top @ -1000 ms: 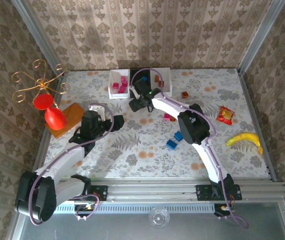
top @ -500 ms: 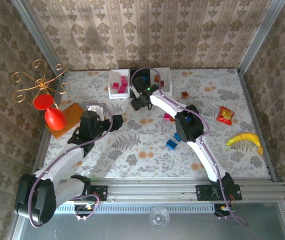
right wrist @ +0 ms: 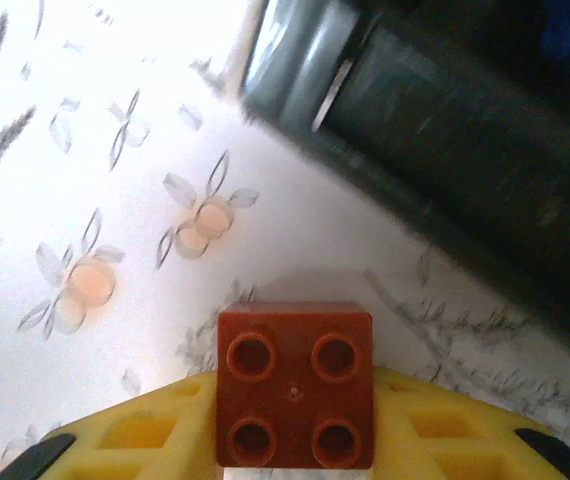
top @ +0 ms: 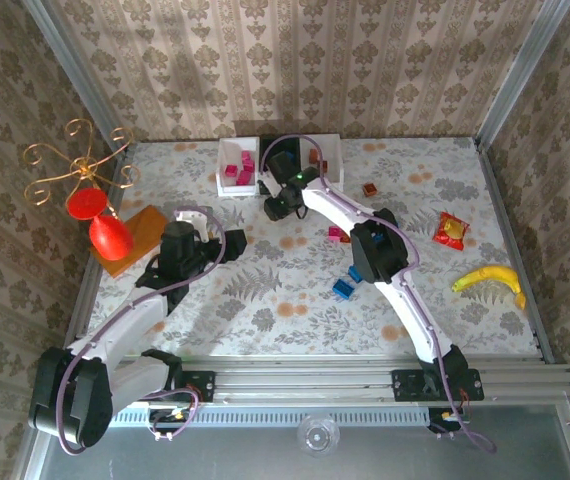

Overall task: Sort the legos into containers by color
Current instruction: Pick up the lego from the top-center of the table, then place the lego in the container.

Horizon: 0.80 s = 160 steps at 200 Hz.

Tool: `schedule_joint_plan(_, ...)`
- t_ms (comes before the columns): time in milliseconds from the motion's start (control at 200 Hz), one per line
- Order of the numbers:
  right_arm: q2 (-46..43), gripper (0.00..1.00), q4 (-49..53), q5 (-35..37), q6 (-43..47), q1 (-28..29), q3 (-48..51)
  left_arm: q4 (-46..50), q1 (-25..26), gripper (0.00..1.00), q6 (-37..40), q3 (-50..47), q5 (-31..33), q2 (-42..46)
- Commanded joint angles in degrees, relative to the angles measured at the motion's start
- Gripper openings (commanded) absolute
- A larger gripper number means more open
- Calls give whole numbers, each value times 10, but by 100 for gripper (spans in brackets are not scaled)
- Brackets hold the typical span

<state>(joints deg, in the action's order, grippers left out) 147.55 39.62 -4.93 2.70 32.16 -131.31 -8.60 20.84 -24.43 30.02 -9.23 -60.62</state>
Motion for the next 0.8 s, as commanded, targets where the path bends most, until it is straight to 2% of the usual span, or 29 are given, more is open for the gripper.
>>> schedule_joint_plan(0, -112, 35, -49, -72, 0, -3, 113, 4, -5, 93, -7, -1, -13, -2)
schedule_joint_plan(160, -271, 34, -219, -117, -59, -42, 329, -17, 2, 92, -18, 1, -23, -17)
schedule_joint_plan(280, -310, 32, -294, -78, -149, -99, 388, -22, 14, 92, -17, 11, -24, -32)
schedule_joint_plan(395, -287, 32, -311, -39, -202, -135, 363, -25, 27, 92, -16, 18, -21, -42)
schedule_joint_plan(545, -220, 32, -291, 18, -223, -153, 271, -24, 37, 92, -15, 26, -18, -45)
schedule_joint_plan(795, -84, 37, -197, 12, -235, -161, 63, -7, 47, 92, -12, 32, -8, -35)
